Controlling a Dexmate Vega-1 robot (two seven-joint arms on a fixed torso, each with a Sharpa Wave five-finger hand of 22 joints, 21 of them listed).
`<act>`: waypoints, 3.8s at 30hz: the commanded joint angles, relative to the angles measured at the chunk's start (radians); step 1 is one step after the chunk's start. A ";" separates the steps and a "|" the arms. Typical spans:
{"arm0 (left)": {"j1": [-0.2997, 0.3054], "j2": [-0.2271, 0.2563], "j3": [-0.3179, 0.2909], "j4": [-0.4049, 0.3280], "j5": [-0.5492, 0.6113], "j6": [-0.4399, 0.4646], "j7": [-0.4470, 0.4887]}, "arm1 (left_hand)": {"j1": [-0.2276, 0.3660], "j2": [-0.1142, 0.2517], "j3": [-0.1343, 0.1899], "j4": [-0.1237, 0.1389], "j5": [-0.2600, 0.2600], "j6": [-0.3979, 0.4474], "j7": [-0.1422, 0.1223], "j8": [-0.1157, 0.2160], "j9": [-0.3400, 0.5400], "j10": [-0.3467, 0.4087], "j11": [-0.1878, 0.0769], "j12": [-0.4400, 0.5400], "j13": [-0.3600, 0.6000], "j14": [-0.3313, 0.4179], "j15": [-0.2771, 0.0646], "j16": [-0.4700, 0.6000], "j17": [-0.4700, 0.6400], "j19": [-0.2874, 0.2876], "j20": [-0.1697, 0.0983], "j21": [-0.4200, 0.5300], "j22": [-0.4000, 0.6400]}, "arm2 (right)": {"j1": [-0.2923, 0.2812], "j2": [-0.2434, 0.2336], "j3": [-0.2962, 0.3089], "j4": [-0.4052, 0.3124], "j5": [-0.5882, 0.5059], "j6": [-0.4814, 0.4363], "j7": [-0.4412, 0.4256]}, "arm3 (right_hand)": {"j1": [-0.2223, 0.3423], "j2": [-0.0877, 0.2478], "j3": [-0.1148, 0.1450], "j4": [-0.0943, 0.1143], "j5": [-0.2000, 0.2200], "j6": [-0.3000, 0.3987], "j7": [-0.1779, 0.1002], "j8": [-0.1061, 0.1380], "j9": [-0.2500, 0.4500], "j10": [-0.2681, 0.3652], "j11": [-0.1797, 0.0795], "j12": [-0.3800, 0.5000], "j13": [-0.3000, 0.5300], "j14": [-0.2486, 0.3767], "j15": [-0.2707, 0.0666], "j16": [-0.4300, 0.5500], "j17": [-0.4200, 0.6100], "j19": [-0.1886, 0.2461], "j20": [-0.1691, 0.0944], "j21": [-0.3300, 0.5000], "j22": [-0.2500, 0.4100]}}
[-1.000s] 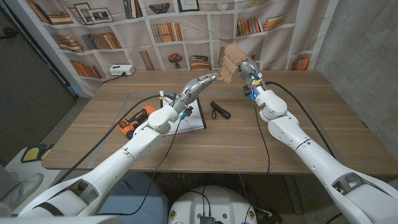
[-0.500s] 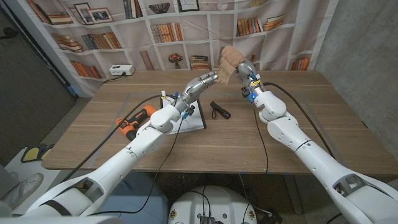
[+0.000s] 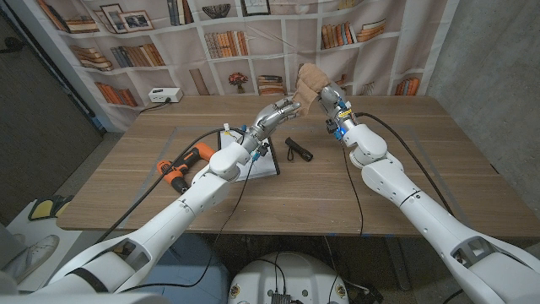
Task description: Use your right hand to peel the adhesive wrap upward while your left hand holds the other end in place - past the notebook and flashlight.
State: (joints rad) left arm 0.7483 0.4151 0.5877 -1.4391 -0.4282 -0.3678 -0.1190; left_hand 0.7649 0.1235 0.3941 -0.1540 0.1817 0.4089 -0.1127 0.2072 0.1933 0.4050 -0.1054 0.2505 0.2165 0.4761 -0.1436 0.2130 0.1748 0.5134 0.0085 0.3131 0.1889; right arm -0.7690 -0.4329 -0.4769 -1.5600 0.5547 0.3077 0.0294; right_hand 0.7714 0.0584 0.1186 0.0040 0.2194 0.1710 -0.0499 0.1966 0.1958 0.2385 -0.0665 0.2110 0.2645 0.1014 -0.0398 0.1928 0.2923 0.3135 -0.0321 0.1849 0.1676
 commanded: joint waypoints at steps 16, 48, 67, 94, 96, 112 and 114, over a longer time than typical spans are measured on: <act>-0.039 -0.118 0.015 0.159 -0.116 -0.094 -0.144 | 0.060 0.038 0.073 -0.003 0.005 0.170 0.081 0.048 0.011 0.089 0.034 0.027 0.034 0.150 -0.018 0.018 0.019 0.206 -0.086 0.096 0.012 | 0.009 0.011 -0.006 0.025 0.009 -0.004 0.012 | -0.008 0.007 -0.002 -0.008 -0.004 0.013 0.000 0.007 -0.001 0.002 0.006 -0.002 -0.003 -0.004 -0.066 0.008 -0.006 -0.001 -0.004 0.001 0.000; -0.019 -0.152 0.003 0.136 -0.174 -0.079 -0.145 | 0.524 0.071 0.337 -0.024 0.101 0.437 0.147 0.300 0.290 0.258 0.012 0.221 0.334 0.483 -0.079 0.243 0.314 0.144 -0.105 0.535 0.297 | -0.008 -0.005 0.002 0.014 0.012 -0.011 0.006 | -0.013 0.013 -0.007 -0.012 -0.004 0.024 -0.004 0.010 -0.001 0.003 0.007 -0.002 -0.008 -0.004 -0.066 0.012 -0.016 -0.001 -0.002 0.002 0.000; -0.021 -0.170 -0.004 0.138 -0.230 -0.059 -0.187 | 0.667 0.032 0.308 -0.033 0.211 0.523 0.153 0.458 0.472 0.421 0.003 0.296 0.464 0.533 -0.066 0.324 0.441 0.058 -0.073 0.779 0.388 | -0.020 -0.020 0.015 -0.002 0.020 -0.021 -0.003 | -0.015 0.016 -0.010 -0.016 -0.004 0.025 -0.005 0.009 -0.001 0.004 0.004 -0.002 -0.010 -0.006 -0.065 0.013 -0.022 -0.001 -0.002 0.002 0.000; 0.017 -0.146 -0.029 0.091 -0.260 -0.061 -0.191 | 0.694 0.006 0.302 -0.031 0.239 0.568 0.172 0.467 0.461 0.467 0.007 0.301 0.493 0.568 -0.063 0.316 0.415 0.041 -0.072 0.853 0.363 | -0.033 -0.024 0.039 0.002 0.010 -0.008 -0.044 | -0.021 0.019 -0.015 -0.019 -0.005 0.021 0.005 0.006 -0.002 -0.002 0.012 -0.004 -0.014 -0.010 -0.063 0.014 -0.030 0.000 0.000 0.002 0.000; 0.018 -0.144 -0.029 0.090 -0.267 -0.058 -0.197 | 0.694 0.004 0.302 -0.030 0.240 0.567 0.171 0.468 0.464 0.470 0.008 0.296 0.486 0.572 -0.065 0.313 0.410 0.040 -0.075 0.855 0.359 | -0.033 -0.026 0.040 0.002 0.005 -0.005 -0.048 | -0.021 0.020 -0.015 -0.019 -0.005 0.021 0.006 0.006 -0.002 -0.001 0.012 -0.004 -0.014 -0.010 -0.063 0.015 -0.030 0.000 0.000 0.002 0.000; 0.059 -0.108 -0.051 0.041 -0.284 -0.049 -0.182 | 0.694 -0.006 0.310 -0.028 0.248 0.581 0.176 0.466 0.458 0.480 0.008 0.283 0.480 0.590 -0.067 0.298 0.386 0.041 -0.084 0.877 0.336 | -0.031 -0.020 0.043 0.004 -0.012 -0.011 -0.084 | -0.023 0.020 -0.018 -0.022 -0.005 0.021 0.008 0.006 -0.002 -0.001 0.011 -0.004 -0.016 -0.010 -0.061 0.016 -0.035 0.000 0.000 0.002 0.000; 0.063 -0.106 -0.056 0.037 -0.288 -0.052 -0.180 | 0.694 -0.007 0.310 -0.028 0.248 0.582 0.175 0.466 0.458 0.481 0.009 0.283 0.480 0.591 -0.067 0.298 0.386 0.041 -0.084 0.878 0.335 | -0.032 -0.018 0.044 0.002 -0.015 -0.012 -0.092 | -0.023 0.021 -0.018 -0.023 -0.005 0.021 0.008 0.006 -0.002 -0.001 0.011 -0.004 -0.017 -0.010 -0.062 0.016 -0.035 0.001 0.000 0.002 0.000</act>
State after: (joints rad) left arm 0.7878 0.2877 0.5490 -1.3747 -0.7013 -0.4223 -0.3070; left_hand 1.4163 0.0849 0.6924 -0.1818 0.4252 0.9811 0.0590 0.6734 0.6483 0.8575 -0.0786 0.5320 0.6905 0.9971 -0.1496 0.5158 0.5588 0.5536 -0.0719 1.1844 0.5234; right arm -0.7992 -0.4547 -0.4348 -1.5569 0.5535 0.3015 -0.0366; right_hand 0.7516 0.0781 0.0988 -0.0157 0.2118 0.1894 -0.0498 0.1965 0.1906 0.2332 -0.0611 0.2072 0.2460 0.0915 -0.0355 0.2006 0.2552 0.3137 -0.0321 0.1850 0.1678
